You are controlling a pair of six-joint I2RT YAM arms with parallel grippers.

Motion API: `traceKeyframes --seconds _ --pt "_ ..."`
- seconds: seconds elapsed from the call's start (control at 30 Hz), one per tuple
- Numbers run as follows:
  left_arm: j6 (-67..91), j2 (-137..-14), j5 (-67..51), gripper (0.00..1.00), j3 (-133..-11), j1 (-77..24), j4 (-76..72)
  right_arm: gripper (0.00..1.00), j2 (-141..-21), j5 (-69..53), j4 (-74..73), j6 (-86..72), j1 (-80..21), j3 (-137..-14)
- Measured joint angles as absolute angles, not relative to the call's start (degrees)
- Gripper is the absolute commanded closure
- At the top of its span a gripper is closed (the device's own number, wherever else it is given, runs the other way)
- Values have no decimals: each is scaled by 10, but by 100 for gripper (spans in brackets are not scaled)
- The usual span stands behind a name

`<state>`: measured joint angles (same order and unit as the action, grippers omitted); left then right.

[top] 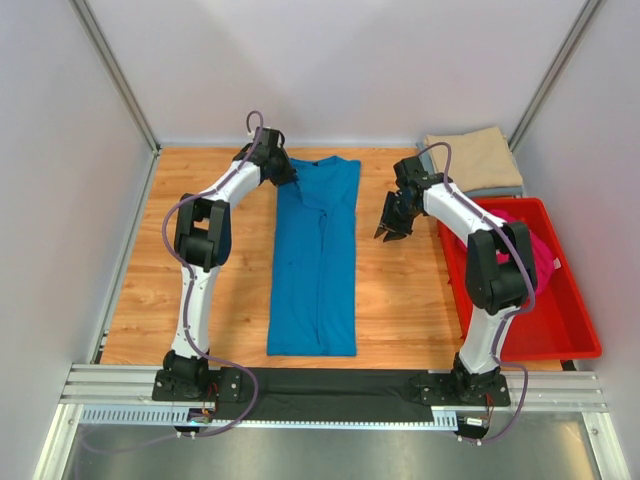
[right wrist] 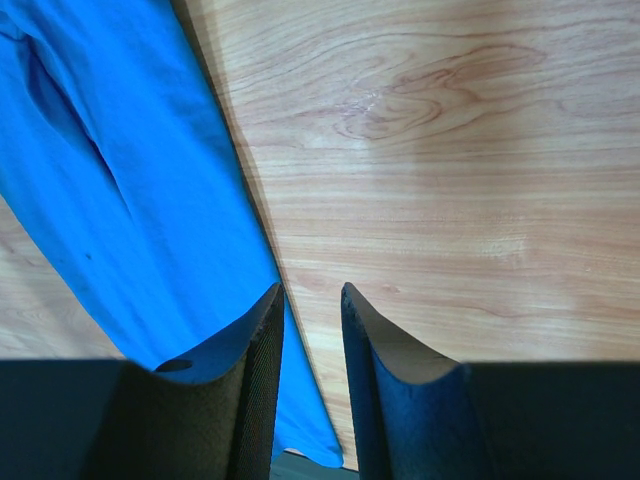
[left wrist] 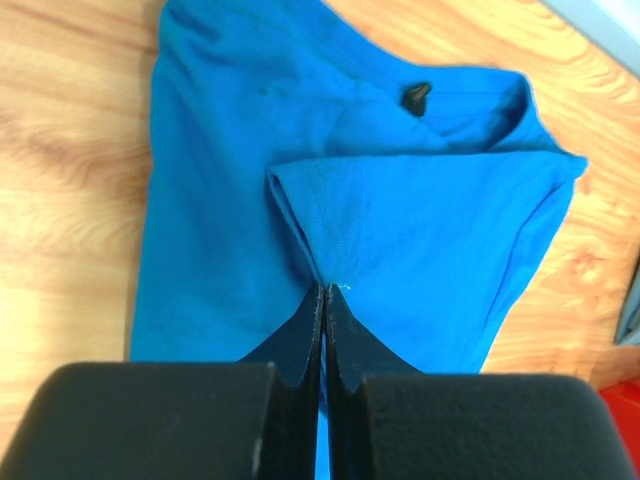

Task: Fold and stack the t-shirts
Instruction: Fold the tshirt

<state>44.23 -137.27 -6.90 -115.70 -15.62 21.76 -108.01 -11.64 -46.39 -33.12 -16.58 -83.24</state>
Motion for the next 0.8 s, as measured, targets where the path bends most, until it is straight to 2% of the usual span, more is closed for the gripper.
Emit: traceKeyframes --seconds 0.1,0.2,0.23,0.27,0.47,0.67,0.8 --pt "442 -1374 -67 97 -1168 -156 239 69 -1076 -116 -464 -331 -166 -828" --pt "439 -1375 -68 82 -1182 -156 252 69 -1071 -116 -464 -331 -166 -825" --pt "437 -1375 -68 72 -1185 -156 255 69 -1070 -116 -465 -331 -166 -825" --pt "433 -1375 -68 69 -1186 -156 256 69 -1068 -116 -464 -331 -166 -825" --pt "423 -1366 -63 64 -1175 -156 284 68 -1059 -120 -465 -327 -166 -825" --pt "399 -1252 -88 62 -1013 -156 272 67 -1036 -144 -460 -325 -166 -798" --pt "381 -1230 -129 63 -991 -156 236 67 -992 -145 -458 -326 -170 -756"
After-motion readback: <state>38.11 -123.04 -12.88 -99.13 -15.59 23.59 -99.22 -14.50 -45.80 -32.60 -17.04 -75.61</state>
